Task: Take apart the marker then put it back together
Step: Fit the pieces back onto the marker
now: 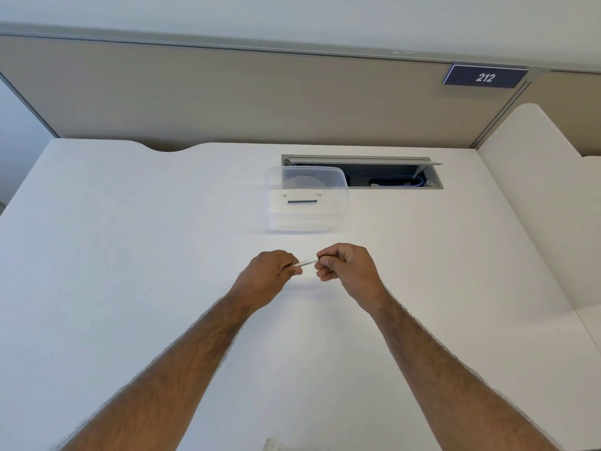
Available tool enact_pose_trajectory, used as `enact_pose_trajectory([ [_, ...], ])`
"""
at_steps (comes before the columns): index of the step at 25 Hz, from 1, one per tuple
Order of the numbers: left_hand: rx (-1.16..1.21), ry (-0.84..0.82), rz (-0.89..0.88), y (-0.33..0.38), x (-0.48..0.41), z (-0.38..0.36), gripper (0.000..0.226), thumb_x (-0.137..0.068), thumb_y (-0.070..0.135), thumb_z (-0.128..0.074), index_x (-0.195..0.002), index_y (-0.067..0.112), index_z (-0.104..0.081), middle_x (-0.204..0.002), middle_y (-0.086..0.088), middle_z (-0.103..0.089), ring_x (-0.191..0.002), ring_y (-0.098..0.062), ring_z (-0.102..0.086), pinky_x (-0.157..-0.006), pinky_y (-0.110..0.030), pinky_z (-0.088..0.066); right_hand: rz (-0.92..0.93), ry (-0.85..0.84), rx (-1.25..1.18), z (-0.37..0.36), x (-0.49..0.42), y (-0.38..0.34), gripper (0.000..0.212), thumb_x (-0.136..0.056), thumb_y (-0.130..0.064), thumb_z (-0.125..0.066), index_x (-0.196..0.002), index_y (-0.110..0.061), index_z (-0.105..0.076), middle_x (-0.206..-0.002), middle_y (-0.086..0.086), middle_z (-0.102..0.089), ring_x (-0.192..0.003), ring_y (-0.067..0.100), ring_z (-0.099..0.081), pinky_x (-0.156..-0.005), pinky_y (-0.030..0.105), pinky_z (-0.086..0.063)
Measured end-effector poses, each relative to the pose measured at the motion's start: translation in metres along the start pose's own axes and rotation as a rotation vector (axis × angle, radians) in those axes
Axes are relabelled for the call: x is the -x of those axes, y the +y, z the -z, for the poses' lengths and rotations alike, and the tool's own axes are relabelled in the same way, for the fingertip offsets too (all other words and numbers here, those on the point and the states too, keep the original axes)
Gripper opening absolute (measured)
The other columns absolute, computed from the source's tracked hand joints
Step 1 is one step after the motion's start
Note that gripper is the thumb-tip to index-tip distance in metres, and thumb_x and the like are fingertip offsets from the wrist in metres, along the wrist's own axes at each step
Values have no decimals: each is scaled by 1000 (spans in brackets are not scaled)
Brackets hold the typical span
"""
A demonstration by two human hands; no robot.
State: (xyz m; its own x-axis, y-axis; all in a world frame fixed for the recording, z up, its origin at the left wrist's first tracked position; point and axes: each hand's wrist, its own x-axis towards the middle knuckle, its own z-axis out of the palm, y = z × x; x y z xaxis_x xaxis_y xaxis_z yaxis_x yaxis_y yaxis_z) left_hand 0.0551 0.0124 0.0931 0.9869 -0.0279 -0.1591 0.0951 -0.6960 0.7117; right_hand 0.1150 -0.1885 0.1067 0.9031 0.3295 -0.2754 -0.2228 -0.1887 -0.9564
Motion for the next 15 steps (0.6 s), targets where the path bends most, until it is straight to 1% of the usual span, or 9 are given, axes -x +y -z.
enact_pose_trajectory([
  [3,-36,15,0,2,-1,1,17,-98,31,-58,-88,24,-71,-81,9,-64,-78,-14,-59,-70,-43,-54,2,13,35,-2,-1,0,13,-92,9,-54,-93,9,-67,-76,19,-69,-64,28,-65,-66,38,-59],
  [8,-64,47,7,5,-4,2,16,-98,33,-61,-88,23,-70,-80,9,-62,-76,-13,-57,-65,-37,-48,2,19,100,-4,-2,4,14,-94,0,-57,-86,3,-68,-71,15,-70,-61,27,-65,-62,37,-57],
  [11,-34,27,34,3,-4,1,15,-97,36,-62,-88,26,-69,-83,9,-63,-79,-12,-58,-66,-37,-49,12,27,85,-4,-2,6,14,-94,-1,-58,-87,2,-69,-72,15,-71,-62,26,-65,-64,40,-57],
  [13,18,17,20,-1,-6,0,14,-97,35,-62,-89,27,-69,-85,9,-63,-81,-12,-59,-69,-37,-50,13,17,56,-2,-1,4,12,-93,1,-59,-91,2,-71,-75,16,-71,-64,26,-66,-66,39,-58],
  [15,37,-2,-33,-3,-6,-1,14,-100,27,-58,-96,23,-71,-85,10,-63,-82,-12,-59,-73,-36,-51,18,-2,19,1,-1,2,12,-92,4,-60,-95,4,-72,-78,18,-72,-66,25,-66,-66,36,-58],
])
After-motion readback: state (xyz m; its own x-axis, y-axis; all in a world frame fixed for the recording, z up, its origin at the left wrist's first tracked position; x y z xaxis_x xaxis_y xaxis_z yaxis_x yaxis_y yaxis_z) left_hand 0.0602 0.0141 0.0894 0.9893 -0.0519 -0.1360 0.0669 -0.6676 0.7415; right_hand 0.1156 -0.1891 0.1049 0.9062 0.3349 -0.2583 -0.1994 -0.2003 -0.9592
